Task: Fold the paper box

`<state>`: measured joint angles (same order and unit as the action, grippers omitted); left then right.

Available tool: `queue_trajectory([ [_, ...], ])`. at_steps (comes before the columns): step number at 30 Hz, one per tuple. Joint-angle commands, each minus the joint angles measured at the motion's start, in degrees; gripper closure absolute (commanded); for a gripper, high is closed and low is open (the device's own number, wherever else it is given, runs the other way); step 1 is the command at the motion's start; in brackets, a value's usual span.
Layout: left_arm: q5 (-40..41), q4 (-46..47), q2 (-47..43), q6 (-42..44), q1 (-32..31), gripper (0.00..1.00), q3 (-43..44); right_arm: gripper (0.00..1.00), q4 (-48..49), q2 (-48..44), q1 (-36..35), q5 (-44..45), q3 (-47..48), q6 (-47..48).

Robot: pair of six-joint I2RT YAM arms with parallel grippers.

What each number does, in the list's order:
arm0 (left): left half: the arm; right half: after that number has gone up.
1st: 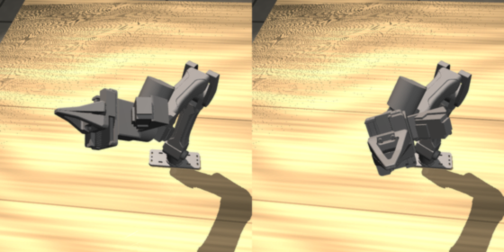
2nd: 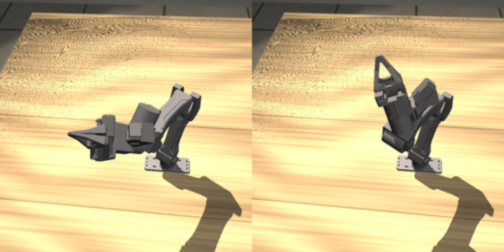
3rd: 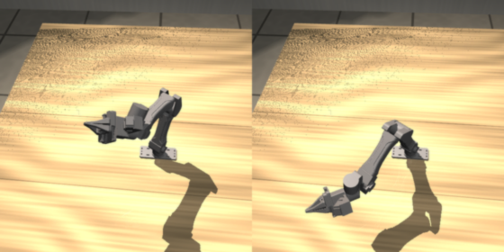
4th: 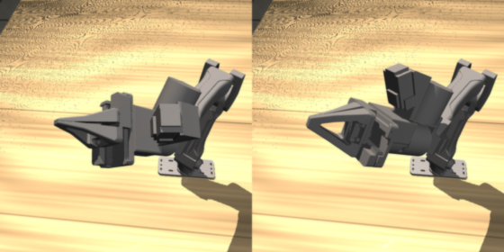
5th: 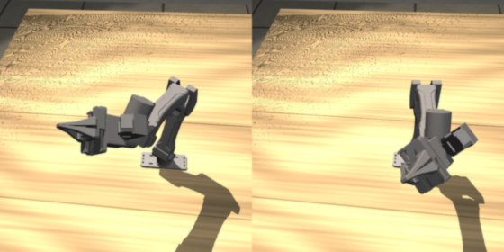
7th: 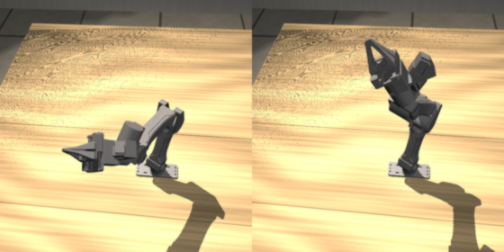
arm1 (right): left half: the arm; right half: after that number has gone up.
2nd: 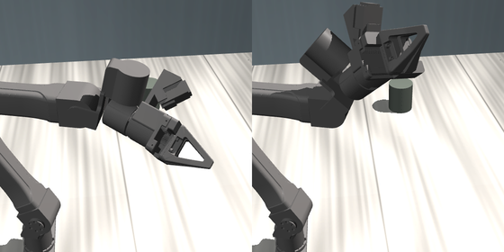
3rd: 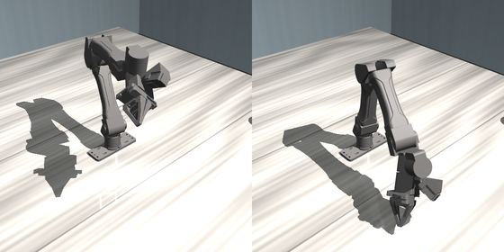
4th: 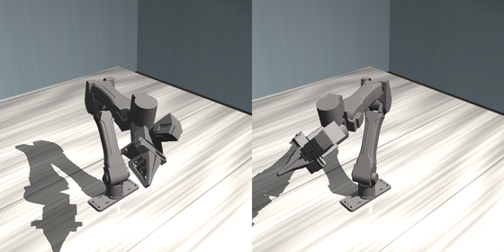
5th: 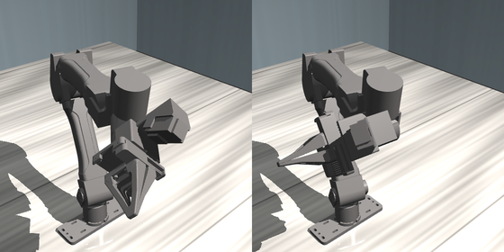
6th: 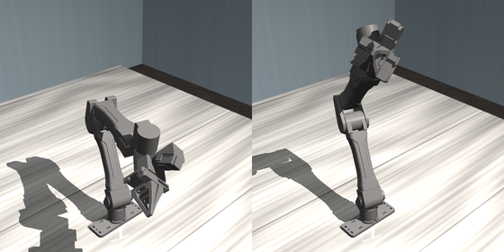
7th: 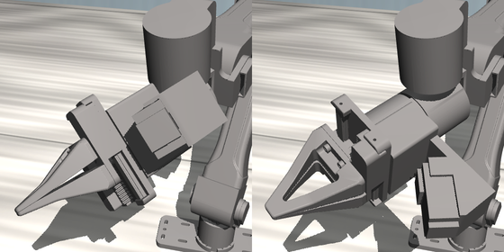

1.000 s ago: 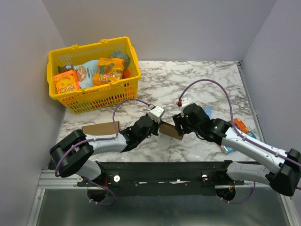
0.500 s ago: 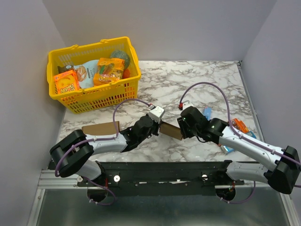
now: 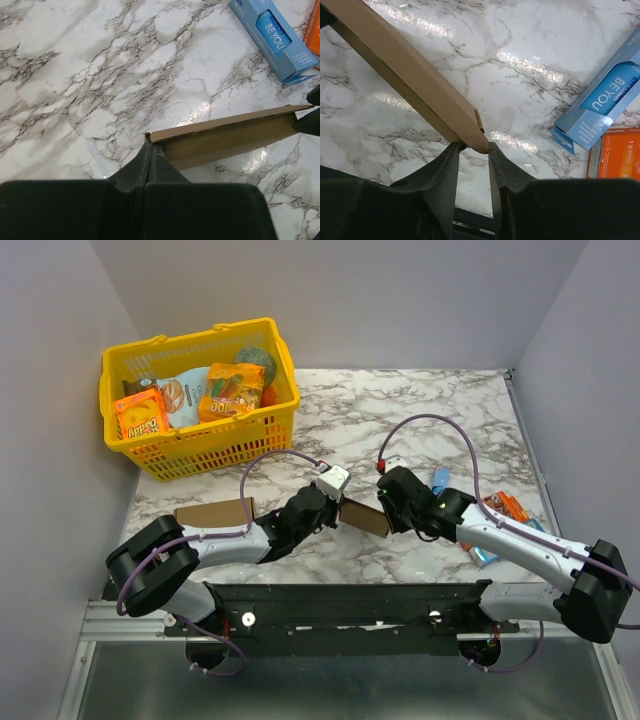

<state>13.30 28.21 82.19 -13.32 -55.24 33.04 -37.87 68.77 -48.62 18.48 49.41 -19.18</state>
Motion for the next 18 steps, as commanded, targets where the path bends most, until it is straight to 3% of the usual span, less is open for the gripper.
queue_trajectory([
  [1, -0.3, -11.9, 2.3, 0.2, -0.8, 1.0, -2.6, 0.64, -1.4, 0.9, 0.3, 2.9, 1.6, -0.8],
  [13, 1.5, -13.1, 3.3, 1.7, -3.1, 1.0, -1.8, 0.94, 0.3, 2.1, 1.2, 1.4, 2.4, -2.4],
  [18, 2.7, -14.5, 4.5, 2.7, -5.0, 1.0, -1.0, 0.99, 3.1, 1.5, 4.0, -3.3, 1.5, -3.9],
])
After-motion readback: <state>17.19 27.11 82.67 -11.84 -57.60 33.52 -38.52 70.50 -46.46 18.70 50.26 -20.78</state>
